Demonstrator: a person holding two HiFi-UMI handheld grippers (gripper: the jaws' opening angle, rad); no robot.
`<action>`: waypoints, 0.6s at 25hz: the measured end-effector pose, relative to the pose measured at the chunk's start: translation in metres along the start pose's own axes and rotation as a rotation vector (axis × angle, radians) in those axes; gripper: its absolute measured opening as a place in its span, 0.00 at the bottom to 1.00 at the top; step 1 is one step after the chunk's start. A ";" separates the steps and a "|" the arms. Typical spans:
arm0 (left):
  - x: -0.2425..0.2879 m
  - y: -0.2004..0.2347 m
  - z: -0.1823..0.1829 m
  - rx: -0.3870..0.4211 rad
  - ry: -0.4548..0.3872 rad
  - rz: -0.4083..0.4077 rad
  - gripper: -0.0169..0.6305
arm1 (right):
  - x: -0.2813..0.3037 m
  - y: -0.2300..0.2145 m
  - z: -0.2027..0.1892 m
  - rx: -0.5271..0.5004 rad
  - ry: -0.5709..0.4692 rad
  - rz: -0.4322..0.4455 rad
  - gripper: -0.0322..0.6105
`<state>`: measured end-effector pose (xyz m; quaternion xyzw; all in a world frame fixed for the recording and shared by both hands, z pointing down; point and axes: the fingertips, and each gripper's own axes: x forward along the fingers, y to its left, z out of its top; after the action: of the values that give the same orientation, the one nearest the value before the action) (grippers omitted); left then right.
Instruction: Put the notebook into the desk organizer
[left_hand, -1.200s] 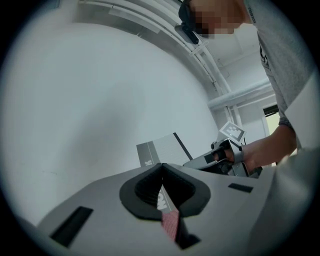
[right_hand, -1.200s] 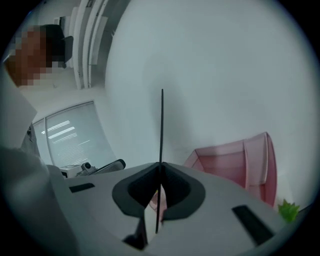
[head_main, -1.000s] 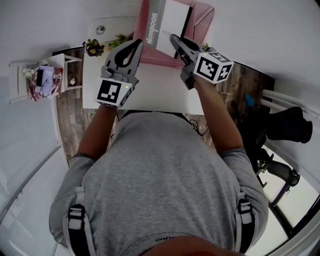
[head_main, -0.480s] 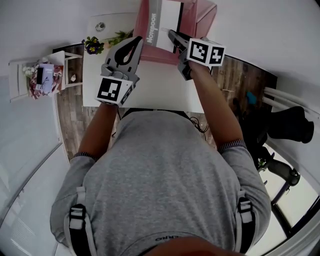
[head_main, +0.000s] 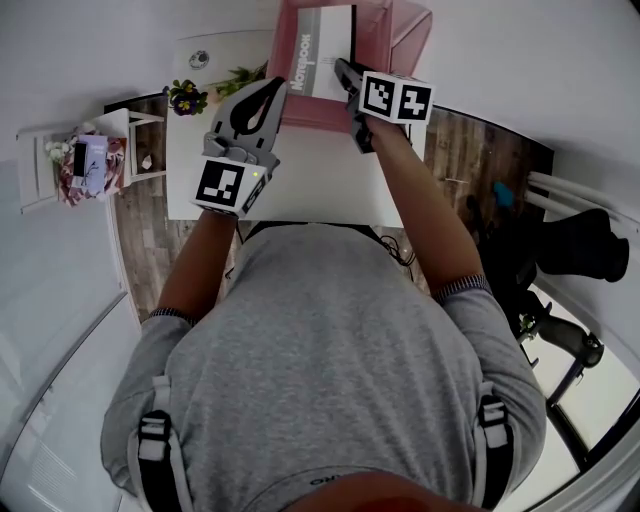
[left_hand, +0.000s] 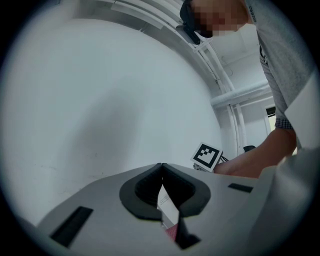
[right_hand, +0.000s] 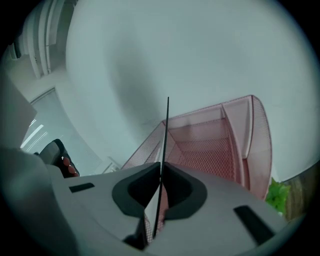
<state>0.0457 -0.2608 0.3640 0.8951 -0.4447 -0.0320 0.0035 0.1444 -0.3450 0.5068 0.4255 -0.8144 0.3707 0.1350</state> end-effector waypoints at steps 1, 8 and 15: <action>0.000 0.000 0.000 -0.001 0.000 -0.002 0.06 | 0.002 -0.002 -0.001 0.003 0.001 -0.007 0.08; 0.001 0.005 -0.003 -0.009 0.004 -0.010 0.06 | 0.010 -0.013 0.000 -0.006 -0.002 -0.087 0.10; -0.001 0.010 -0.004 -0.021 -0.001 -0.019 0.06 | 0.015 -0.007 0.008 -0.204 -0.009 -0.195 0.17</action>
<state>0.0372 -0.2659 0.3680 0.8991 -0.4359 -0.0372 0.0124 0.1416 -0.3624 0.5128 0.4882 -0.8033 0.2694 0.2094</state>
